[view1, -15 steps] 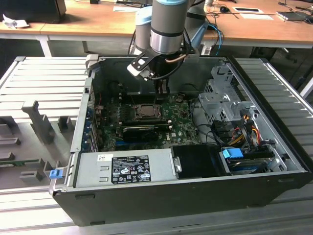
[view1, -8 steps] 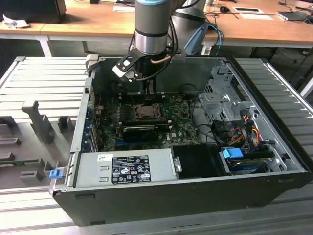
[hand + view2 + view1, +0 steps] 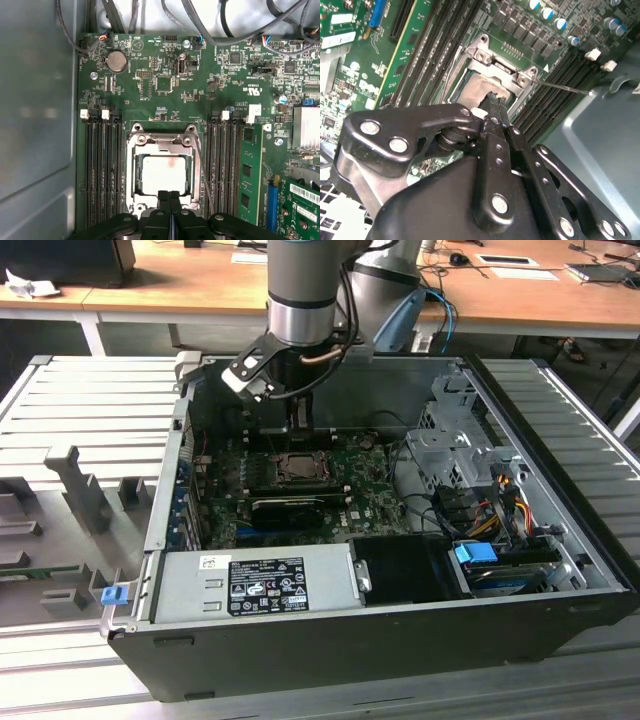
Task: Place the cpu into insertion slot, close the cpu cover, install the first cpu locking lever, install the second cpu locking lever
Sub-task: 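Install the first cpu locking lever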
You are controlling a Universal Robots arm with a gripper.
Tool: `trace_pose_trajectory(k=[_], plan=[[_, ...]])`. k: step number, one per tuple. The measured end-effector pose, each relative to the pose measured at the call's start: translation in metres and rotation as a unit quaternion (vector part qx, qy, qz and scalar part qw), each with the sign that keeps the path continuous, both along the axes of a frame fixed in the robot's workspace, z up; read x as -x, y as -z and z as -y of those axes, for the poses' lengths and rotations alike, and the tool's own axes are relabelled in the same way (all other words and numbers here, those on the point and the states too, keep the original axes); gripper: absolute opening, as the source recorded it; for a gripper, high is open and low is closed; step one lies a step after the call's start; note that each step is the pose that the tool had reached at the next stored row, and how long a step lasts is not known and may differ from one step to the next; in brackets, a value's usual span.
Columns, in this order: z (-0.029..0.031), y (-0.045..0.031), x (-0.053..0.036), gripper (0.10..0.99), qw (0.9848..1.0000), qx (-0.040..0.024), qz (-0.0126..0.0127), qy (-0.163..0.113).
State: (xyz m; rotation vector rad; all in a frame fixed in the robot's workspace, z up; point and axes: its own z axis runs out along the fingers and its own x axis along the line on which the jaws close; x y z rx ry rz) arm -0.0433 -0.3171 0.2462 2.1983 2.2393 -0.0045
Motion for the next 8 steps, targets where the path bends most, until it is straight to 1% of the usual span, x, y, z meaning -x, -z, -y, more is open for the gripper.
trace_pose_trajectory(k=[4,6,7,8], plan=[[0.0,-0.0079,0.0001,0.106,1.0,0.0,0.0,0.0],[0.0,-0.0192,0.0002,0.106,1.0,0.0,0.0,0.0],[0.0,-0.0286,0.0002,0.106,1.0,0.0,0.0,0.0],[0.0,-0.0316,0.0002,0.106,1.0,0.0008,0.0001,-0.01]])
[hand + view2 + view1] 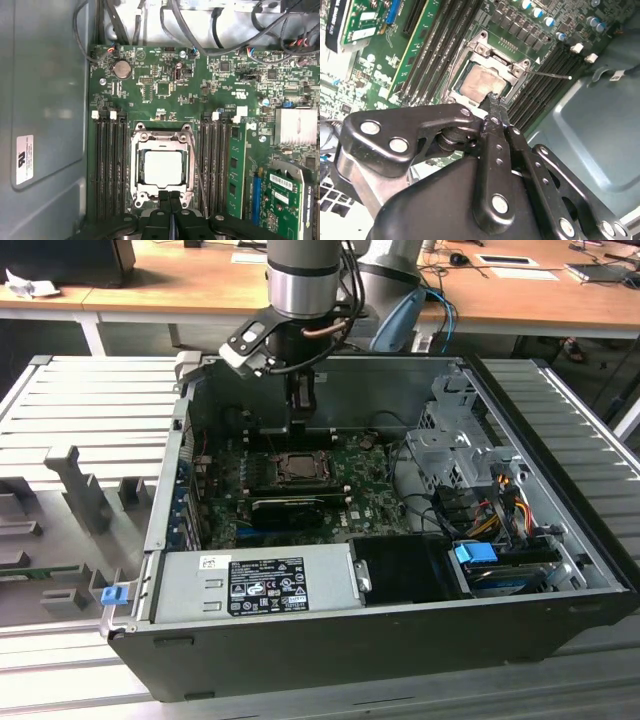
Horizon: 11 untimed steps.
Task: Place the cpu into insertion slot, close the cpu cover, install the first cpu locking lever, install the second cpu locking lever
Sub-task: 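Install the first cpu locking lever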
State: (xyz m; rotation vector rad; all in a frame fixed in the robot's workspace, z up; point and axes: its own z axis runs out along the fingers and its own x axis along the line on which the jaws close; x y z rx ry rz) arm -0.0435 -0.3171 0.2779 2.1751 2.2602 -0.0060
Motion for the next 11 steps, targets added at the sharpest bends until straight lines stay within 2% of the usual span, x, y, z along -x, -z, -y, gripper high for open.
trace_pose_trajectory(k=[2,4,6,7,8,10,11], plan=[[0.0,-0.0001,0.0,0.106,0.9993,0.0025,-0.0001,-0.037],[0.0,0.0001,0.0,0.106,0.9982,0.0027,-0.0001,-0.061],[0.0,0.0004,0.0,0.106,0.9958,0.0027,0.0001,-0.091],[0.0,0.0005,0.0,0.106,0.9954,0.0027,0.0001,-0.096],[0.0,0.0007,0.0001,0.106,0.9939,0.0027,0.0001,-0.11],[0.0,0.0008,0.0001,0.106,0.9924,0.0027,0.0001,-0.123],[0.0,0.0008,0.0,0.106,0.9903,0.0027,0.0002,-0.139]])
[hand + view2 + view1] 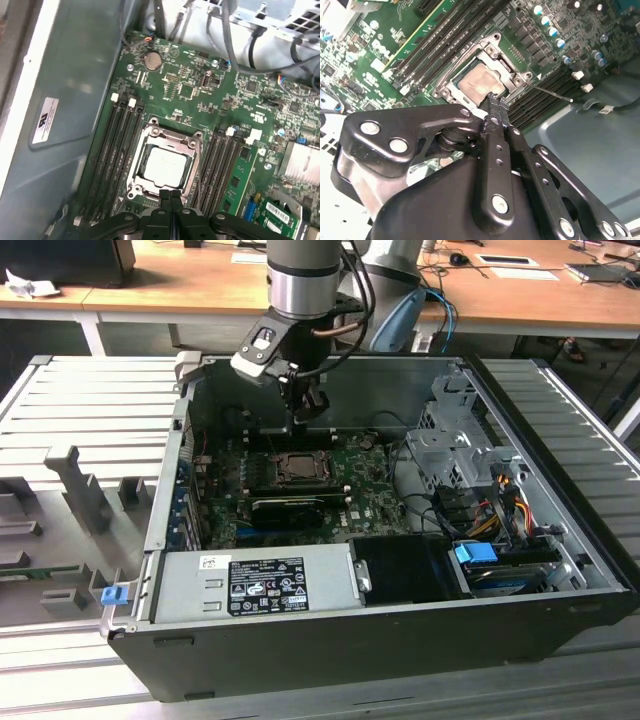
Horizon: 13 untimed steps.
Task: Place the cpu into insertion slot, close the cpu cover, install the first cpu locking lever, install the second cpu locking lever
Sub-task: 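Install the first cpu locking lever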
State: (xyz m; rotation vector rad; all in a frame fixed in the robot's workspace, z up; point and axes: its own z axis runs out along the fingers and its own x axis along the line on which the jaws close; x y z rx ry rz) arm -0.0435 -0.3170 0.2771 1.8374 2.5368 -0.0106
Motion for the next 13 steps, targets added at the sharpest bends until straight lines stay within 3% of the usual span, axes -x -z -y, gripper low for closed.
trace_pose_trajectory(k=[5,10,11,13], plan=[[0.0,0.0,0.0,0.106,0.9985,0.0,0.0,-0.055],[0.0,0.0,0.0,0.106,0.9956,0.0,0.0,-0.094],[0.0,0.0,0.0,0.106,0.9947,0.0,0.0,-0.102],[0.0,0.0,0.0,0.106,0.9913,0.0,0.0,-0.132]])
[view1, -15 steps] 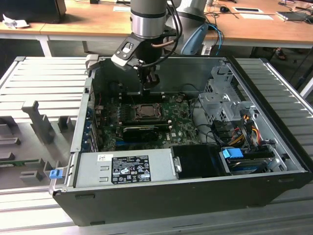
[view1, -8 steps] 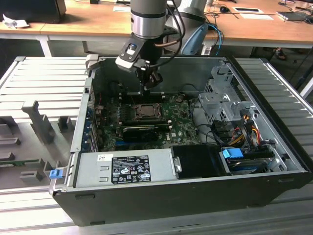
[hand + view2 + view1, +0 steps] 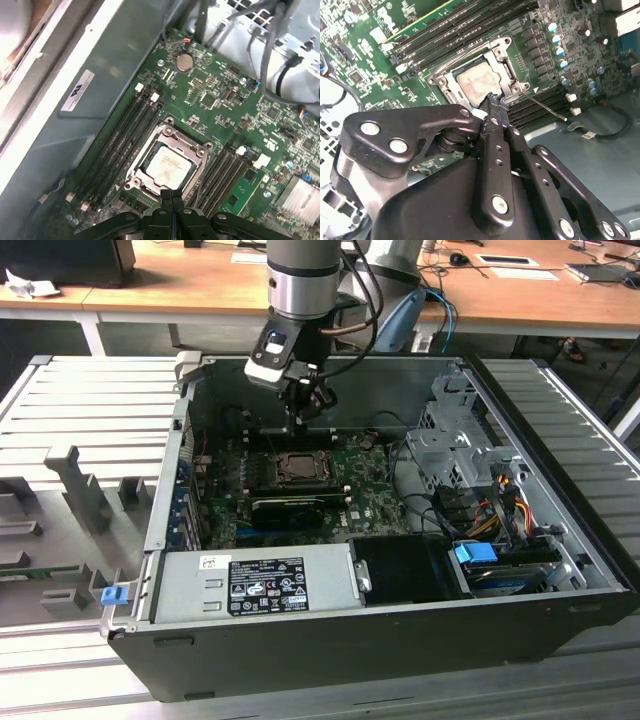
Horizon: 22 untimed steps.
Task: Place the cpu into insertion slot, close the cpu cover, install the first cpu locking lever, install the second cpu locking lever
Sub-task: 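Install the first cpu locking lever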
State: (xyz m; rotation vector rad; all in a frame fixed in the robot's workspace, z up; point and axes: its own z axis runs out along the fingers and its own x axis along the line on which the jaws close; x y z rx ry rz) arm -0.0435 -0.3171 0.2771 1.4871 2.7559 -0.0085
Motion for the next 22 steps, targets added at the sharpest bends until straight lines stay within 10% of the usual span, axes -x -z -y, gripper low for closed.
trace_pose_trajectory(k=[4,13,18,22], plan=[[0.0,0.0,0.0,0.106,0.9972,0.0,0.0,-0.075],[0.0,0.0,0.0001,0.106,0.9803,0.0,0.0,-0.198],[0.0,0.0,0.0001,0.106,0.9674,0.0,0.0,-0.253],[0.0,0.0001,0.0001,0.106,0.9483,0.0,0.0,-0.318]])
